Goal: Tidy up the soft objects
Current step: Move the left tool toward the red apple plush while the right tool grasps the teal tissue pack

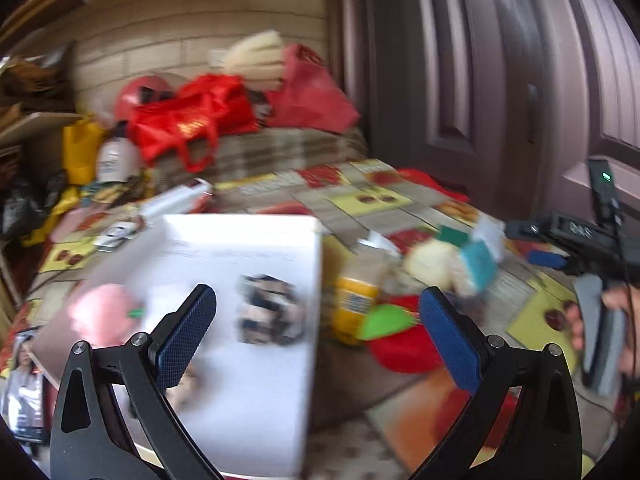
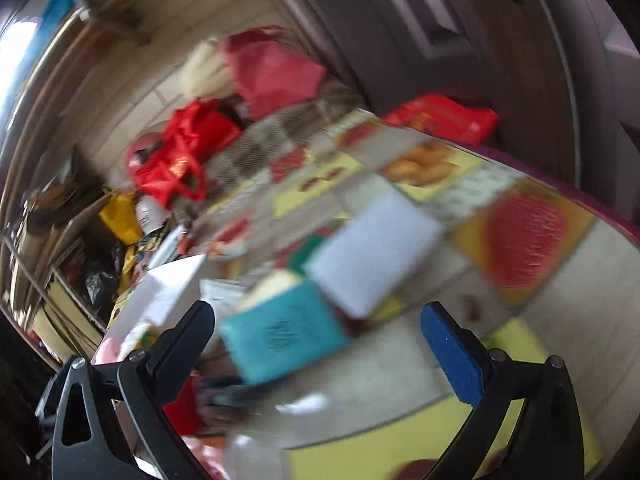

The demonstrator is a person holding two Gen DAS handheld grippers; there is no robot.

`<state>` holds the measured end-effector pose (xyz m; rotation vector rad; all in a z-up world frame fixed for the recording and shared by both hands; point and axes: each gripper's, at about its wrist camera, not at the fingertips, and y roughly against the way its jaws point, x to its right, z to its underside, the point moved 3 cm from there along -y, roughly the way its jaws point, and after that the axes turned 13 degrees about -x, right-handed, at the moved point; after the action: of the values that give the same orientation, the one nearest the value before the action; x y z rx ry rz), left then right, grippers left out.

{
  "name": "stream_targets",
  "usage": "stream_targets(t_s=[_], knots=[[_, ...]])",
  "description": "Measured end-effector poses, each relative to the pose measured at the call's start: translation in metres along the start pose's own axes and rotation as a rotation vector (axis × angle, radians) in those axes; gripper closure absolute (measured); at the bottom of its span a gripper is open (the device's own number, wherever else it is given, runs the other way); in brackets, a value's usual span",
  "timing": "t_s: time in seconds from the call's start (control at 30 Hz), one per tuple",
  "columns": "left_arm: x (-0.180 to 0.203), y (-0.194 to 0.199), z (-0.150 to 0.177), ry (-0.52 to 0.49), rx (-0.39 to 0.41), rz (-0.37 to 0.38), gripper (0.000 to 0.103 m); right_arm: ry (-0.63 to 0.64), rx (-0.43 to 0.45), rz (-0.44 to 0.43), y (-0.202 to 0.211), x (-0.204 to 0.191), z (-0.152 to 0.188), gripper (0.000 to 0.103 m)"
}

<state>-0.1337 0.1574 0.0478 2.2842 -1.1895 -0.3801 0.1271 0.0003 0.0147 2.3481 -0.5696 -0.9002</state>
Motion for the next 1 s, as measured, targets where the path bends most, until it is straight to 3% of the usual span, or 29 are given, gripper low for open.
stream_targets(t_s=[0.17,0.33,0.53,0.7,0.73,0.77,0.8,0.87,1.0], knots=[[0.031,-0.021,0.0,-0.028,-0.14,0.095,0.001,0.069,-0.11,-0.042,-0.004,0.007,-0.003,0.0],[0.051,-0.042,-0.001,-0.04,-0.239,0.093,0.001,0.192,-0.24,-0.071,-0.025,-0.016,0.004,0.0],[0.059,-0.06,0.002,-0.038,-0.316,0.095,0.001,0.316,-0.245,-0.036,-0.047,-0.048,0.001,0.0],[0.067,-0.074,0.0,-0.041,-0.358,0.108,0.002,0.32,-0.305,0.032,-0.067,-0.051,-0.001,0.0],[0.067,-0.077,0.0,-0.039,-0.37,0.109,0.005,0.315,-0.312,0.03,-0.068,-0.049,0.0,0.006],[0.067,-0.079,0.0,-0.035,-0.381,0.116,0.017,0.311,-0.307,0.024,-0.067,-0.048,-0.001,0.021],[0.065,-0.078,0.001,-0.026,-0.381,0.124,0.03,0.305,-0.298,0.018,-0.064,-0.047,-0.002,0.026],[0.062,-0.076,0.001,-0.012,-0.372,0.134,0.038,0.296,-0.273,0.006,-0.057,-0.044,-0.002,0.026],[0.059,-0.071,-0.001,0.002,-0.348,0.161,0.04,0.291,-0.152,-0.005,-0.034,-0.047,-0.003,0.026]])
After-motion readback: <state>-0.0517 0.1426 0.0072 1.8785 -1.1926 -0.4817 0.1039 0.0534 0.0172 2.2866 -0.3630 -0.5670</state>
